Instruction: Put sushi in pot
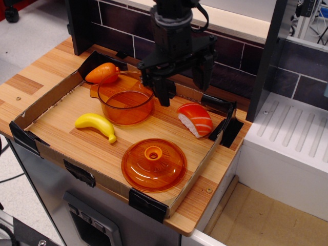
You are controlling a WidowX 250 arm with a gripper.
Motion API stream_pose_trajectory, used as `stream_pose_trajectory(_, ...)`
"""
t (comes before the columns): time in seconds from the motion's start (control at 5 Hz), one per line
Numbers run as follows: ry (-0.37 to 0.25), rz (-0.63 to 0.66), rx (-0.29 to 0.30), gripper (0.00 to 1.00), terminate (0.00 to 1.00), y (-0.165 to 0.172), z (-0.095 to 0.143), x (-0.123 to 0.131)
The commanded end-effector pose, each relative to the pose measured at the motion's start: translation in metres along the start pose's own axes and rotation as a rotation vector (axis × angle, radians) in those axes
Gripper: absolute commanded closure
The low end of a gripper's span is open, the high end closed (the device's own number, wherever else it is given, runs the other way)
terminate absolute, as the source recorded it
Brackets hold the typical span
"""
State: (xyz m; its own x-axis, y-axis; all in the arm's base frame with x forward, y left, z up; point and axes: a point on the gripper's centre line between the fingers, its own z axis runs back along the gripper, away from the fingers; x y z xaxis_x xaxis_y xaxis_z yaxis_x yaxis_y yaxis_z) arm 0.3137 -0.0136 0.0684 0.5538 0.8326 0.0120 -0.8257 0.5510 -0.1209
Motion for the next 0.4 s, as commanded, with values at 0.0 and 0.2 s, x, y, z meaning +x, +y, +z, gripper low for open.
stream_pose_trajectory(0.0,-0.024,0.054,0.007,0.0,0.0,-0.015,-0.01,0.02)
stream_pose_trajectory(0.2,-0.006,0.041,0.049,0.0,0.0,-0.015,-0.024,0.017)
